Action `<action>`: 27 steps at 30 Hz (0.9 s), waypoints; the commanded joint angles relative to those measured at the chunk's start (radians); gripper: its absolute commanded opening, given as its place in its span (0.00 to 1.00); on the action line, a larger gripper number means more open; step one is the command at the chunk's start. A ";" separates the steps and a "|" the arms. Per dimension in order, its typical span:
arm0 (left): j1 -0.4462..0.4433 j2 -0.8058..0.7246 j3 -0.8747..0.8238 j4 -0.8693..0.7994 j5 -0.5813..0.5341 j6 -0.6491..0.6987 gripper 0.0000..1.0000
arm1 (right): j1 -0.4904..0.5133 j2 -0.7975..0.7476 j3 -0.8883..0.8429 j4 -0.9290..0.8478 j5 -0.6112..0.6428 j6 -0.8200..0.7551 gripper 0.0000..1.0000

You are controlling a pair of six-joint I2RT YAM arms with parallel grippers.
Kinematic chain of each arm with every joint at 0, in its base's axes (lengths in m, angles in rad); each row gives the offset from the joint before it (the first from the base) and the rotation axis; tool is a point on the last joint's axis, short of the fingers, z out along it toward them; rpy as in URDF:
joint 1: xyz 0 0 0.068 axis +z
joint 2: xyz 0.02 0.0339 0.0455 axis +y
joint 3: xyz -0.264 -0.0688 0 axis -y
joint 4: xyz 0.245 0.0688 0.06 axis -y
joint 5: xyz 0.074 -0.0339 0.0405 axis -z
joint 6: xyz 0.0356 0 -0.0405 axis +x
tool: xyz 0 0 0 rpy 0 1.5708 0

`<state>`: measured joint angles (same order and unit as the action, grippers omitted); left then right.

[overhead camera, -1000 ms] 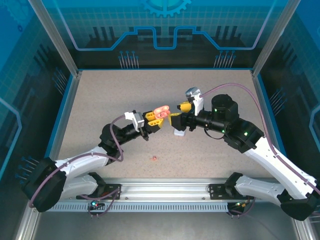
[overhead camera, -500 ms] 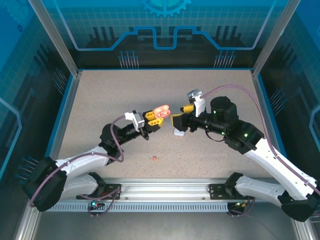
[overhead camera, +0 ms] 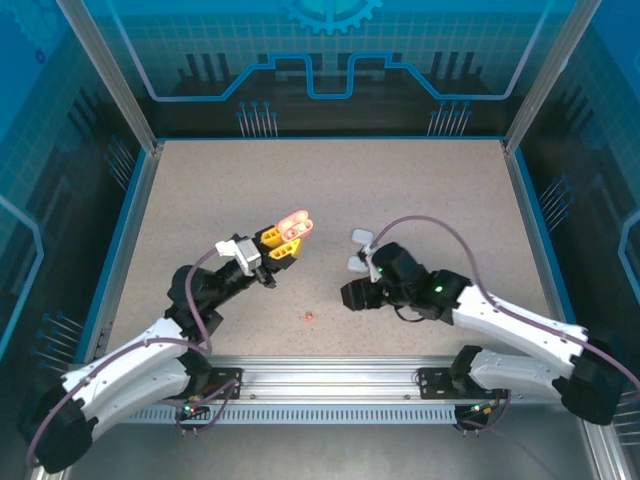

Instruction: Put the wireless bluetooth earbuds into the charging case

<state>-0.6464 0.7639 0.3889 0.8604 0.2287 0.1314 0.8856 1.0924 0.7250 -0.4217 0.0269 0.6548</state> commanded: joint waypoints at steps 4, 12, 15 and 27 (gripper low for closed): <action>-0.009 -0.121 -0.012 -0.140 -0.054 0.040 0.00 | 0.104 0.223 0.076 0.063 0.102 0.038 0.64; -0.009 -0.142 0.000 -0.167 -0.055 0.024 0.00 | 0.162 0.535 0.300 0.013 0.075 0.045 0.59; -0.007 -0.137 0.002 -0.167 -0.055 0.022 0.00 | 0.166 0.594 0.340 -0.020 0.057 0.073 0.58; -0.009 -0.120 0.003 -0.160 -0.050 0.020 0.00 | 0.201 0.781 0.510 -0.148 0.108 0.049 0.61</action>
<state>-0.6464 0.6472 0.3889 0.6842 0.1944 0.1413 1.0664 1.8362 1.1862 -0.5095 0.1074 0.7105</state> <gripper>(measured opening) 0.221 0.607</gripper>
